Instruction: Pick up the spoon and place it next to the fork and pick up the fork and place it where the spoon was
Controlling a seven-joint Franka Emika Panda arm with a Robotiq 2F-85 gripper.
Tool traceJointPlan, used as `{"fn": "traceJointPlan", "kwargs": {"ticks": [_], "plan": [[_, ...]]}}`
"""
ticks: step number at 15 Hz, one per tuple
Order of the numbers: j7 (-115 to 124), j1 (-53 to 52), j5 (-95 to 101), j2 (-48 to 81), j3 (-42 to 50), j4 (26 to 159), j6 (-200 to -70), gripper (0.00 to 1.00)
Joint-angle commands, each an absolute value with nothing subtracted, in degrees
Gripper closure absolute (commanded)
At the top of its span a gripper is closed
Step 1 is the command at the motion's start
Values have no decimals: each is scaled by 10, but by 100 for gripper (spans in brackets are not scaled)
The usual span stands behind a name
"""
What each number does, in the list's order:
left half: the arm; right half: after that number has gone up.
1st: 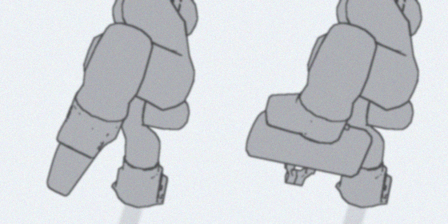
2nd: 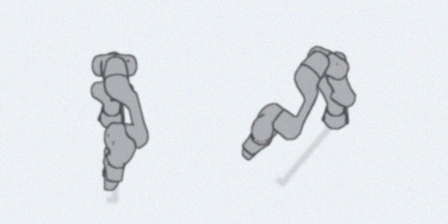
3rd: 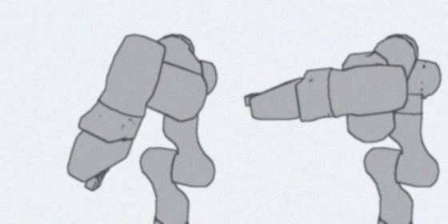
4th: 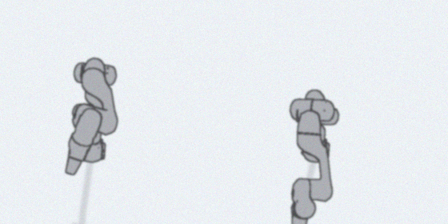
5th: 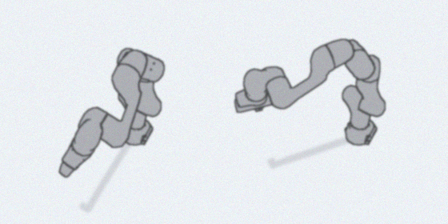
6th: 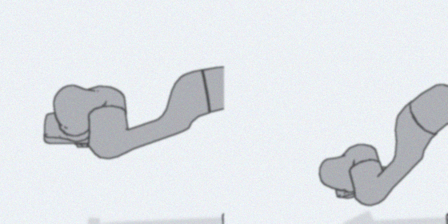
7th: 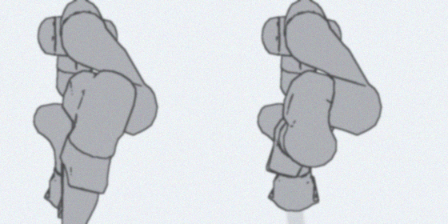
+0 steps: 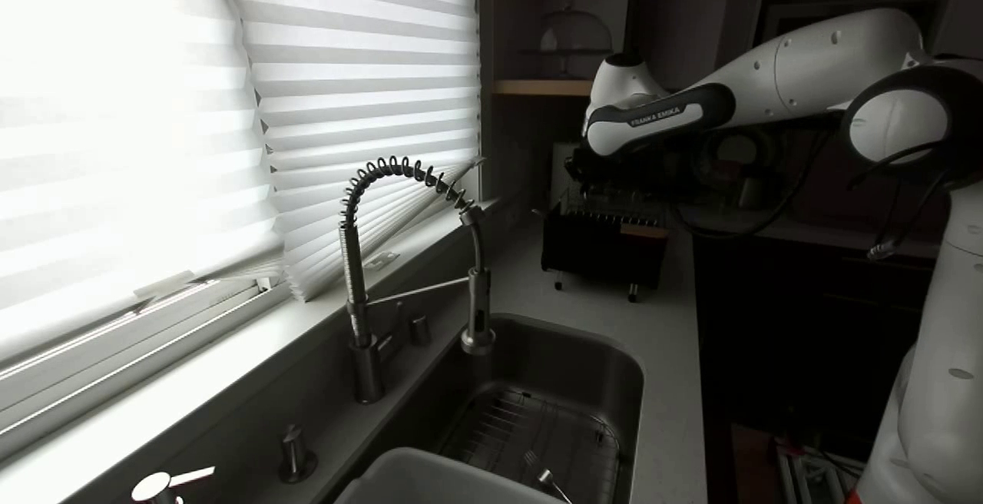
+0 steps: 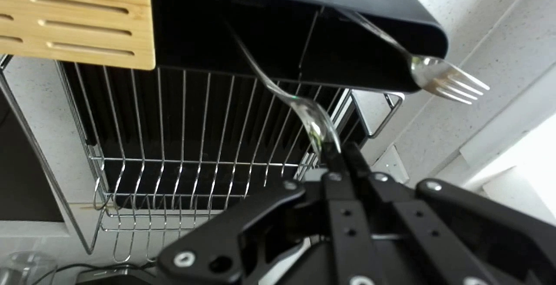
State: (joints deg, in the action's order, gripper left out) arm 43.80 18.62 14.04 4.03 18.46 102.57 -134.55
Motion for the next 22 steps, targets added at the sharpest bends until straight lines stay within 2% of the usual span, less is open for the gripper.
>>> {"fn": "traceJointPlan", "kwargs": {"ticks": [1,9,22], "plan": [[440,177,161,-10,186,1040,-1326,99],[448,182,157,-74,162,1051,-1368,99],[472,181,78,-7,163,1059,-1487,99]]}}
